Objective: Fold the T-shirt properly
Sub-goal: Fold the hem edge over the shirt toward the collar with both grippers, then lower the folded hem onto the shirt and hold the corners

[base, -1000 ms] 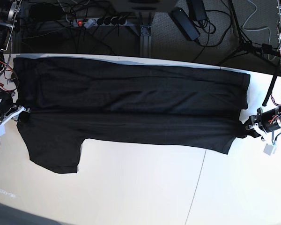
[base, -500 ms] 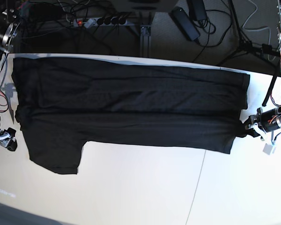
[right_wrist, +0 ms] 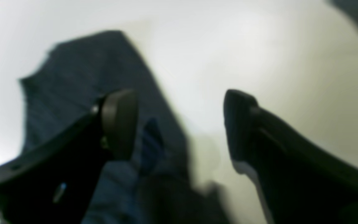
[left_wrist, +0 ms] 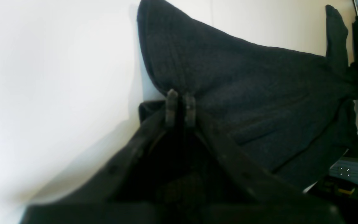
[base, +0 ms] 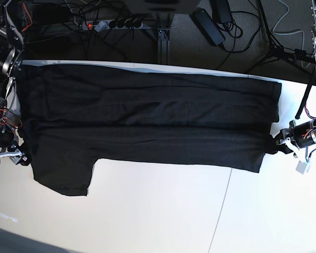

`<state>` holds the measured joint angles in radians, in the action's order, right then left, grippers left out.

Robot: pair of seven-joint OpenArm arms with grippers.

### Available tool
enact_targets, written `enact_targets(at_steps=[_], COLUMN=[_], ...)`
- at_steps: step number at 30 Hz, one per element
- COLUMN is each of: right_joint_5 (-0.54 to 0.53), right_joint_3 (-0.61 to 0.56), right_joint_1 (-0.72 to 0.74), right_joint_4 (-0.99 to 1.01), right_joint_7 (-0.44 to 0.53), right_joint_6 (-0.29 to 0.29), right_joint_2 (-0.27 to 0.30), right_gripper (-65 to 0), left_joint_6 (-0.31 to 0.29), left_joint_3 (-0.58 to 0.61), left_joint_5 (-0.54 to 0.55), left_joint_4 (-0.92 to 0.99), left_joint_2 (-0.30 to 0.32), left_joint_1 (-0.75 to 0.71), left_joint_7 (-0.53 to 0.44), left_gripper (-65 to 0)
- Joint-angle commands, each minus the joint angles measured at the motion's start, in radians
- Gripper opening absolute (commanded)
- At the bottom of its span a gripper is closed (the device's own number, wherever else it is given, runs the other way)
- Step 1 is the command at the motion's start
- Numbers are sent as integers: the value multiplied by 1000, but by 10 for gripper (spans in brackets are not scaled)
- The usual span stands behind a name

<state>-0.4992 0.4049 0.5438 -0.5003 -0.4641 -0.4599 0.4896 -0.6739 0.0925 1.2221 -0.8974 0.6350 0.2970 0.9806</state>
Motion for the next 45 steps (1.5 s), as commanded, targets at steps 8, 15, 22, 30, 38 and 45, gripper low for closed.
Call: enact_targets(at_steps=[8,15,22,30,38,45], right_joint_5=[101,100,98,-150,-245,-256], right_joint_3=[-2,-24,-24,-52,-54,-50], right_joint_1=[69,79,79,26,-187,-343], right_joint_4=[-6,-13,-99,-386,-648,-797], right_joint_7=[-37,-36,-70,-278,-318,-314], right_joint_6=[-53,-52,-65,-73,-72,-72], right_joint_2=[-130,-116,-116,-81,4,61], right_gripper=[-217,-442,-650,-650,-650,-650], left_joint_6=[-24,-24,-24,-24,-24,-24], left_joint_3=[-7,-7,-9,-9,-9,-9], left_joint_5=[17,20,23,98,238,250], left_joint_4=[-14,-14,-14,-16,-59,-236], left_joint_2=[25,31,33,67,105,159], left_joint_1=[24,24,24,23,-6,-119], left_joint_7=[-7,-43,-63,16,140,161], left_gripper=[-650,-650,-650,-650,-650,-650])
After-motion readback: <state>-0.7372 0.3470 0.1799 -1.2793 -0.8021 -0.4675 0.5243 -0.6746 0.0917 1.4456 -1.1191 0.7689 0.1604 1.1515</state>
